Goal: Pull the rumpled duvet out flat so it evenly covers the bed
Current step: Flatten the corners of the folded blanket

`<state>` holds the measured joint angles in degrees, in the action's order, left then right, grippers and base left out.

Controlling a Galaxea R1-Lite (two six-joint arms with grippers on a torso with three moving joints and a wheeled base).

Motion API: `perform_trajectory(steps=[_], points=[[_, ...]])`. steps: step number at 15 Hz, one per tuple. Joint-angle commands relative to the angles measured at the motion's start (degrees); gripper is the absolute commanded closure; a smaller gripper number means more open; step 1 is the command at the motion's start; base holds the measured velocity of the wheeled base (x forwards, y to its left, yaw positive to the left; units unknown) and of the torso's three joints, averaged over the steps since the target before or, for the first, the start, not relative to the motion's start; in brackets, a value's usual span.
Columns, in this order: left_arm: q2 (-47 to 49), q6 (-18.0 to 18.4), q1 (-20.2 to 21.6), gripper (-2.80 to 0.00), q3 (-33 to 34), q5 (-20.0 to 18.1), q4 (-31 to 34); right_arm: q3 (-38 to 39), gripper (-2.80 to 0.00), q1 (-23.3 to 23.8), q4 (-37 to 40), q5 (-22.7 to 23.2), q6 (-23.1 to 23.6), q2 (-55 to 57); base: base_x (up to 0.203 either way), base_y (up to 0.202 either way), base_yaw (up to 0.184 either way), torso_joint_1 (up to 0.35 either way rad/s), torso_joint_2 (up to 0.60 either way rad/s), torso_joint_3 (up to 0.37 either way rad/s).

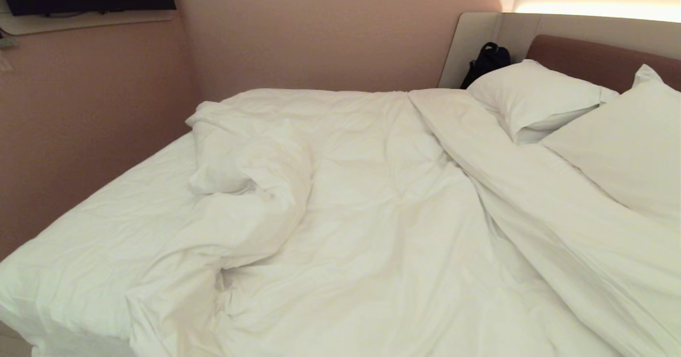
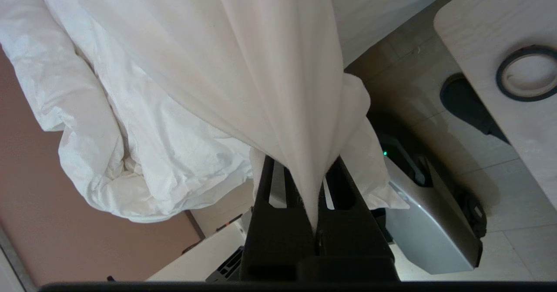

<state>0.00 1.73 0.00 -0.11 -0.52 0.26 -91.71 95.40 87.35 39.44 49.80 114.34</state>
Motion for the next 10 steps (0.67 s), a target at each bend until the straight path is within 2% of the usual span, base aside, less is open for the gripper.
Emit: perform_trajectory(steps=[1,10], points=[[0.0,0.0,0.0,0.0,0.0,0.0,0.0,-1.1,0.0,0.4,2.6,0.4,0.3,1.7,0.0,0.0,0.0,0.0,0.0,0.0],[0.0,0.0,0.0,0.0,0.0,0.0,0.0,-2.3,0.0,1.1,2.6,0.5,-0.4,8.1,0.0,0.0,0.0,0.0,0.0,0.0]])
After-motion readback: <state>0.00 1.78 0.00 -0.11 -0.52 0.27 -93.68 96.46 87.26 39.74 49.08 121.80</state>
